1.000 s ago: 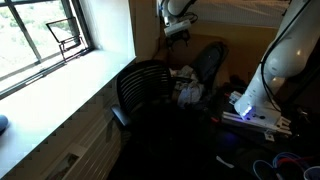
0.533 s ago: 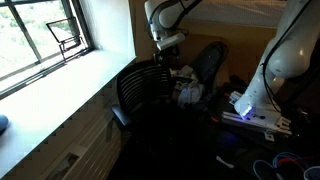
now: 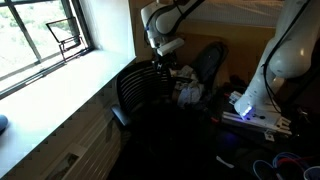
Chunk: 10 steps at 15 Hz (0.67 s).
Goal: Move the bag and clothing from the black chair to the brown chair then hang the belt on the armrest of the black chair
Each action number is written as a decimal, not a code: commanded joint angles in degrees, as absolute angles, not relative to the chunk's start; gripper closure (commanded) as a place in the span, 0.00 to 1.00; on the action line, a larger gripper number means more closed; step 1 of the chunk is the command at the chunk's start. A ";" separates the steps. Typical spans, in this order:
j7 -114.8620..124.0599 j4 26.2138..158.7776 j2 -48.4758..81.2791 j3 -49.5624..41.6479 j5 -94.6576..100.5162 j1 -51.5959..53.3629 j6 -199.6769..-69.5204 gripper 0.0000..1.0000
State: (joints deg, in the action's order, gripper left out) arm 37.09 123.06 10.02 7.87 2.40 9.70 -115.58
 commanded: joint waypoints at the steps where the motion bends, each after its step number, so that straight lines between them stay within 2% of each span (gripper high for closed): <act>1: 29.77 122.05 16.61 10.47 -2.45 12.21 -118.54 0.00; 4: 23.62 121.75 21.73 11.46 -4.68 13.91 -116.86 0.00; 9: 35.13 122.35 25.92 5.50 7.65 20.03 -116.37 0.00; 10: 31.36 122.93 26.31 7.55 3.29 18.23 -117.58 0.00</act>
State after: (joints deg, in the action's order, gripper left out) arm 31.76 123.02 26.35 8.23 3.80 17.55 -117.65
